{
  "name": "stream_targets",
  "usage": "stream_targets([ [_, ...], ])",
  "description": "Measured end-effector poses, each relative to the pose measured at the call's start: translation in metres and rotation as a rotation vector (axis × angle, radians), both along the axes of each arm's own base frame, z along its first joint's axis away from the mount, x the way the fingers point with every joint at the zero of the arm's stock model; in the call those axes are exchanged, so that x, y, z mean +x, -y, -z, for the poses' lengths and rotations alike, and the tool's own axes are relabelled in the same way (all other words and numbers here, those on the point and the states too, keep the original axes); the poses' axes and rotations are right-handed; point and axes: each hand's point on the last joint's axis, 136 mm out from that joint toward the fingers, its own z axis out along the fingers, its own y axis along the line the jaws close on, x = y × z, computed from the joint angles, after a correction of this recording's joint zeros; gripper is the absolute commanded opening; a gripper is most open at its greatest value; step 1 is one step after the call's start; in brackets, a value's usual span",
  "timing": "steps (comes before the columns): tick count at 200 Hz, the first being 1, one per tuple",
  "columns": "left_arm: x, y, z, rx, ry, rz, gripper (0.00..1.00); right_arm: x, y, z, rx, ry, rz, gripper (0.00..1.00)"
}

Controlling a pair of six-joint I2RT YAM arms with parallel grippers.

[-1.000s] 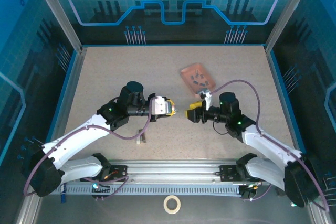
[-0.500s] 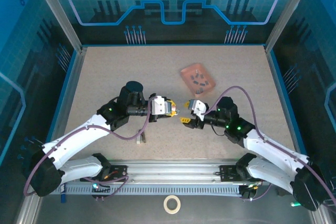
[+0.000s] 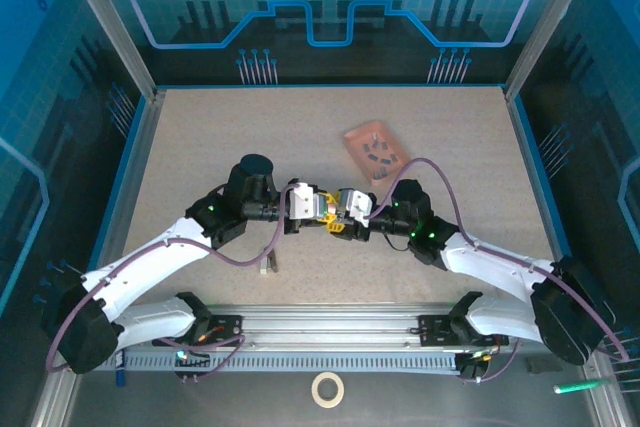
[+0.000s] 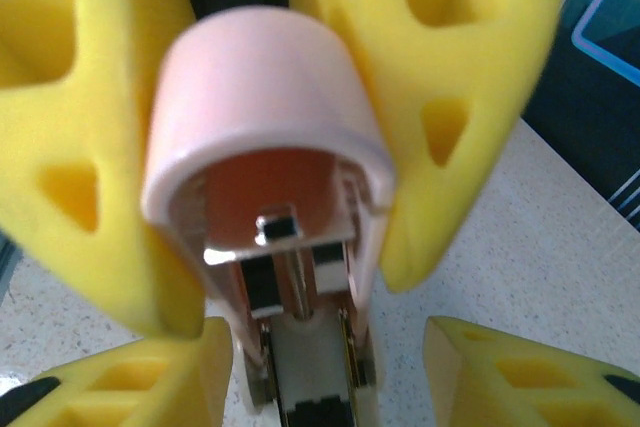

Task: Load the staples into the stapler

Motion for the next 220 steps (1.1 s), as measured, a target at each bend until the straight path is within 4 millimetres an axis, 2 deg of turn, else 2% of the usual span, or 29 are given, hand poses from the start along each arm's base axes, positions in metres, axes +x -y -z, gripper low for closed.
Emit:
stream_targets([
  [35,0.001,0.001,-0.004,-0.017,0.002,-0.004,0.16,-0.005,-0.005,-0.014,0.051,0.041,-0.044,0.32],
  [59,0.0,0.001,-0.004,-0.02,-0.006,0.0,0.22,-0.007,-0.005,-0.014,0.059,0.037,-0.054,0.13],
  [84,0.002,0.001,-0.003,-0.029,-0.035,-0.02,0.43,-0.008,-0.005,-0.012,0.062,0.036,-0.058,0.06],
  [98,0.008,0.001,-0.005,-0.043,-0.055,-0.063,0.59,-0.008,-0.004,-0.009,0.063,0.017,-0.046,0.05],
  [122,0.029,-0.004,-0.01,-0.079,-0.098,-0.209,0.86,0.001,0.001,-0.001,0.061,-0.073,0.03,0.07],
  [133,0.041,-0.009,-0.012,-0.1,-0.135,-0.298,0.91,0.006,0.004,0.005,0.059,-0.14,0.082,0.08],
  [158,0.069,-0.028,-0.009,-0.146,-0.209,-0.523,0.94,0.018,0.01,0.025,0.043,-0.325,0.227,0.08],
  [173,0.083,-0.044,0.001,-0.172,-0.264,-0.655,0.95,0.026,0.012,0.04,0.033,-0.441,0.342,0.1],
  [220,0.11,-0.12,0.034,-0.296,-0.476,-1.069,0.94,0.053,0.017,0.098,-0.027,-0.782,0.771,0.1],
])
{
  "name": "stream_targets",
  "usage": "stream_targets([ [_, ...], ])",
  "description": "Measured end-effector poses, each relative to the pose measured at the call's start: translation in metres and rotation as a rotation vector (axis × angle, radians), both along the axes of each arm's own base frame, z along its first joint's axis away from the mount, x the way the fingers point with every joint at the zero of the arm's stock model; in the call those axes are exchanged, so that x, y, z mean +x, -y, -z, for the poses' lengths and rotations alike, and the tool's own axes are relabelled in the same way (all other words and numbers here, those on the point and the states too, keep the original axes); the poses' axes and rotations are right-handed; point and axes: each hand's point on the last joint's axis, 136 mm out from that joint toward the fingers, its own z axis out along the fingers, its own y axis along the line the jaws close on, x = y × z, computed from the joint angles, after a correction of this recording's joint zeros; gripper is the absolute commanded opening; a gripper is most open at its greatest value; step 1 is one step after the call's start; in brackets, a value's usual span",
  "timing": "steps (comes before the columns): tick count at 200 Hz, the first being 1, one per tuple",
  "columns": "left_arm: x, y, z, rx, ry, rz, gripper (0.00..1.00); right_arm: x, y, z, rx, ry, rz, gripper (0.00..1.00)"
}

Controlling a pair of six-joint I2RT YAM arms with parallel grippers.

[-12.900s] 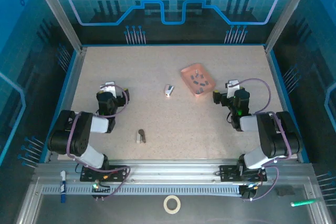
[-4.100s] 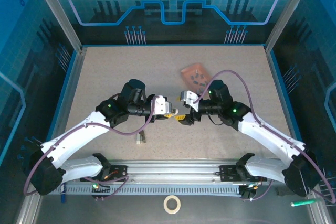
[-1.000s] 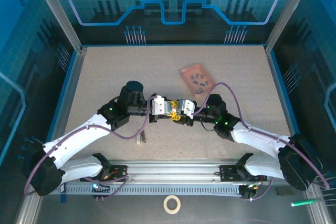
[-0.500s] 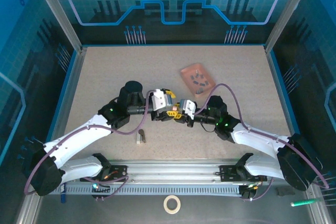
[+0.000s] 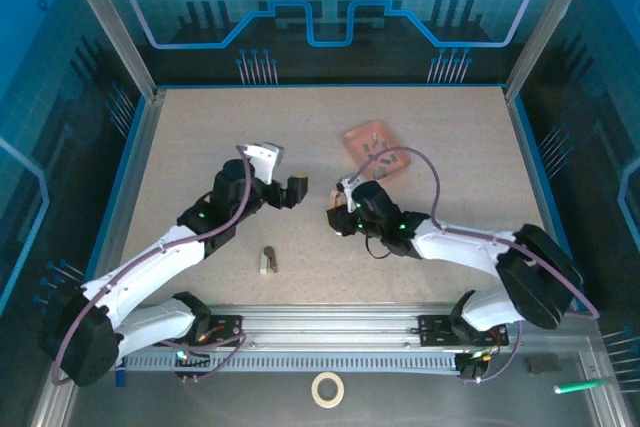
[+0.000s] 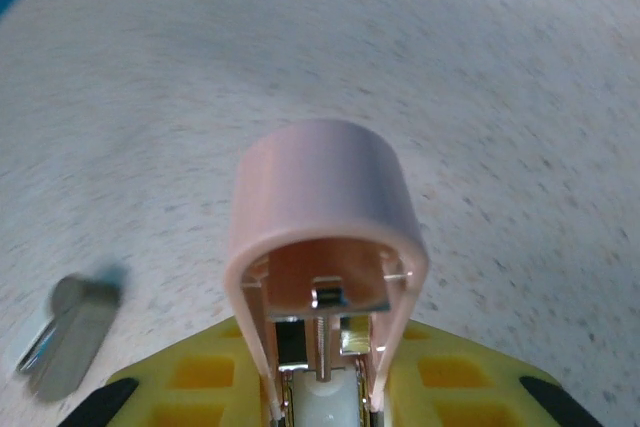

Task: Load the staples into the stapler

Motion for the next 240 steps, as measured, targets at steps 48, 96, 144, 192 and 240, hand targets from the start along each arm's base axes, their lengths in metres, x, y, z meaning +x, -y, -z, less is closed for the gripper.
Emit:
stream_targets([
  [48,0.001,-0.036,0.026,-0.072,-0.146,-0.191,0.95,0.019,-0.001,0.04,-0.097,-0.186,0.291,0.1],
  [96,-0.001,-0.055,0.047,-0.07,-0.238,-0.264,0.95,0.034,0.002,0.05,-0.179,-0.242,0.44,0.13],
  [144,-0.003,-0.055,0.066,-0.045,-0.306,-0.261,0.94,0.03,0.012,0.068,-0.259,-0.296,0.5,0.13],
  [192,-0.004,-0.055,0.07,-0.069,-0.333,-0.275,0.93,0.028,0.017,0.076,-0.303,-0.318,0.518,0.15],
  [240,-0.007,-0.055,0.073,-0.076,-0.354,-0.279,0.93,0.028,0.015,0.077,-0.325,-0.313,0.504,0.18],
])
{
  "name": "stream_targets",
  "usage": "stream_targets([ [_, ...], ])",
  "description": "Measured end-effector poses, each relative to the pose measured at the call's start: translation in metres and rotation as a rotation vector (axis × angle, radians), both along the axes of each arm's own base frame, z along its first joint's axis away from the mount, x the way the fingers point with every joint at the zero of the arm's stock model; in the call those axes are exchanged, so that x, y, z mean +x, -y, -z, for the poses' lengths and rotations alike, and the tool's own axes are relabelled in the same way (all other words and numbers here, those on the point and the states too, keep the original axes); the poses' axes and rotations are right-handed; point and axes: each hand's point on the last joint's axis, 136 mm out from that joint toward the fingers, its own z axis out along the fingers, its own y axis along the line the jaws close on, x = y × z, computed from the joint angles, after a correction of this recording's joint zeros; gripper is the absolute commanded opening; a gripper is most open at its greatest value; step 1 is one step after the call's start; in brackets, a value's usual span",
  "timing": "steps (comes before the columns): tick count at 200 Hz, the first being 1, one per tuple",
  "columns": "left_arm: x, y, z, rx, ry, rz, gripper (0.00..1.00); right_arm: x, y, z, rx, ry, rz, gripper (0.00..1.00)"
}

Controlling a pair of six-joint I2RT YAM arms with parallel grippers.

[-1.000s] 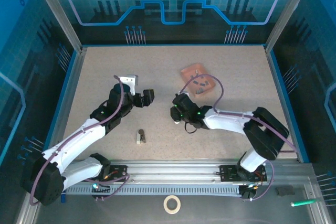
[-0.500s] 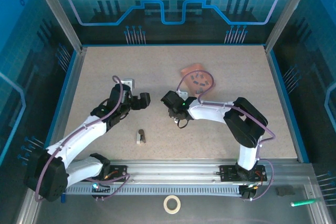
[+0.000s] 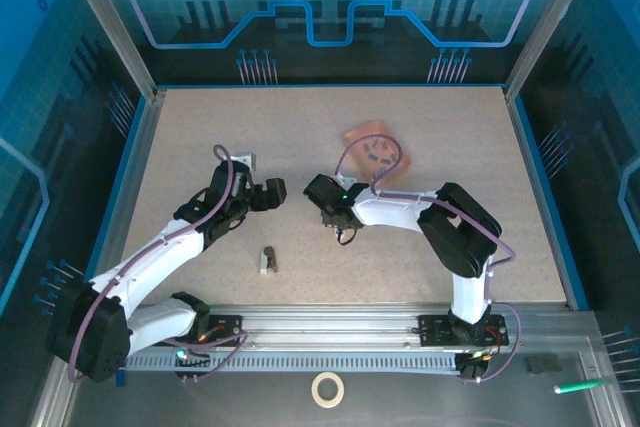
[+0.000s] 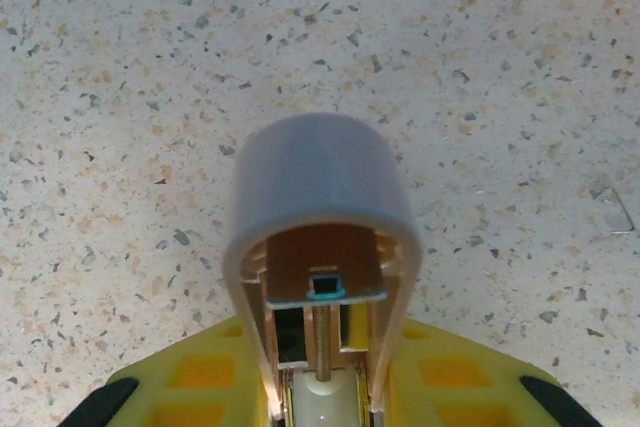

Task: Load the staples into the stapler

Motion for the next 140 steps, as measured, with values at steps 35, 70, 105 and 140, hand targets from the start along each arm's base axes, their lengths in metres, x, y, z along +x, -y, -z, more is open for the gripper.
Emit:
stream_targets([
  [35,0.0,0.0,0.0,0.001,-0.002,0.0,0.93,0.0,-0.001,0.0,-0.012,-0.002,-0.009,0.34],
  [70,-0.005,-0.001,0.005,0.008,-0.029,0.004,0.93,-0.003,-0.004,-0.001,-0.021,0.005,-0.029,0.44],
  [105,-0.018,-0.001,0.011,-0.004,-0.106,0.009,0.91,-0.004,-0.01,-0.021,-0.003,0.055,-0.044,0.51],
  [140,-0.04,-0.001,0.013,-0.075,-0.224,-0.035,0.89,-0.012,-0.011,-0.069,0.072,0.16,-0.067,0.54],
])
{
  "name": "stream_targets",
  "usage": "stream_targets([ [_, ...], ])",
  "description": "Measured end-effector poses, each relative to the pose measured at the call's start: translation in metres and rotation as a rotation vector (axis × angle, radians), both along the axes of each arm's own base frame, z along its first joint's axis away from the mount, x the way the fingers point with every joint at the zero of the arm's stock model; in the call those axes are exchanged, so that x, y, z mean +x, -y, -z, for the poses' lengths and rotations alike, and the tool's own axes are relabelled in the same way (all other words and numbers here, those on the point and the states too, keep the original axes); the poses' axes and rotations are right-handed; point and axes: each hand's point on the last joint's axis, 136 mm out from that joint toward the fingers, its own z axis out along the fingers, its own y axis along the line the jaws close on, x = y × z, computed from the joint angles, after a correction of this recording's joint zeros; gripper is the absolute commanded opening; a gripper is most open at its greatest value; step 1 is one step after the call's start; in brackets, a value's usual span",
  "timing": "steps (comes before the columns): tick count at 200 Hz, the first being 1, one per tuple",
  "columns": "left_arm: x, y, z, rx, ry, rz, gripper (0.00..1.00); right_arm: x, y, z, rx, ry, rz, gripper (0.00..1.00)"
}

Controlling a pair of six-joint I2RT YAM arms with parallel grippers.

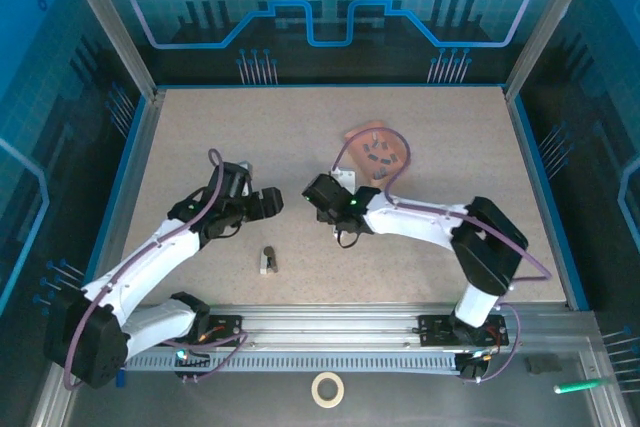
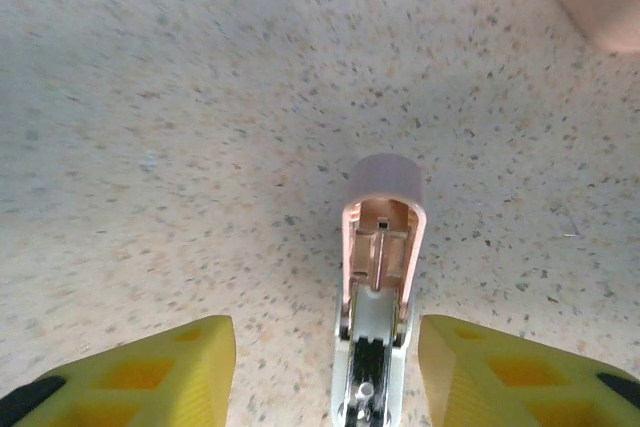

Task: Load the staples into the stapler

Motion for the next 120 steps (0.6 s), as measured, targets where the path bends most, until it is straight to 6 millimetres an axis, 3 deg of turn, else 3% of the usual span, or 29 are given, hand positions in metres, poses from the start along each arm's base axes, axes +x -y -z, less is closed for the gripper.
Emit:
stream_targets([
  [26,-0.027,0.003,0.008,-0.016,-0.1,-0.021,0.88,-0.009,0.005,-0.018,0.031,0.041,-0.018,0.54],
  [57,-0.054,0.013,0.024,0.0,-0.216,-0.01,0.84,-0.013,0.009,-0.016,0.019,0.047,-0.043,0.54],
  [120,-0.08,0.026,0.068,0.142,-0.462,-0.015,0.81,-0.02,0.011,-0.014,0.045,0.06,-0.09,0.54],
])
